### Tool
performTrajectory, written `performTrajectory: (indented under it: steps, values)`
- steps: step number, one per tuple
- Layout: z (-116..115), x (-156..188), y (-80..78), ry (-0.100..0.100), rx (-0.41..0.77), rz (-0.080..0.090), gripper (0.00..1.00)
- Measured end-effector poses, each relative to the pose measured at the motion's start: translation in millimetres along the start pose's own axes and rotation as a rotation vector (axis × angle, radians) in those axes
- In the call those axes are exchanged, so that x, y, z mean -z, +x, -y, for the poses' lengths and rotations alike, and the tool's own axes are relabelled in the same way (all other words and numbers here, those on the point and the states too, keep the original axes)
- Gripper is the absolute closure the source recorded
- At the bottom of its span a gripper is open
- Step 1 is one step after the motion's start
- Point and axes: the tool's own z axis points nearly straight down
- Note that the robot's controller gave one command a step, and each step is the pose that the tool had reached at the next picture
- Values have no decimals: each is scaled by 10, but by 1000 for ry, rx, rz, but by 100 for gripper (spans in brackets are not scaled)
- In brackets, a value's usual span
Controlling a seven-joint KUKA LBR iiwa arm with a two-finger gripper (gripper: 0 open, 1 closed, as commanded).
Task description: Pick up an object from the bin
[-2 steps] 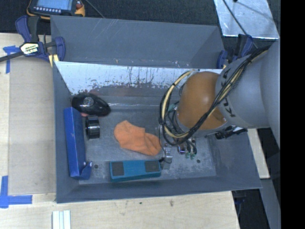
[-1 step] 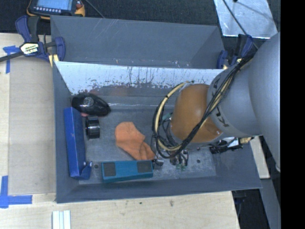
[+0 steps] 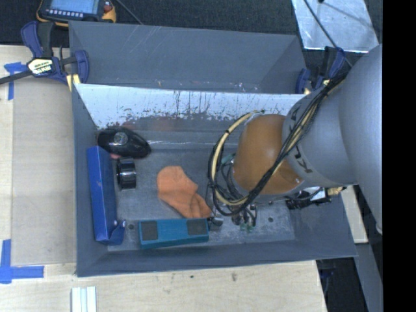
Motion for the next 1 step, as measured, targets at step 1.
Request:
performTrajectory:
  steps: [1]
  values:
    - [-61,1,-37,1,-12,1,100]
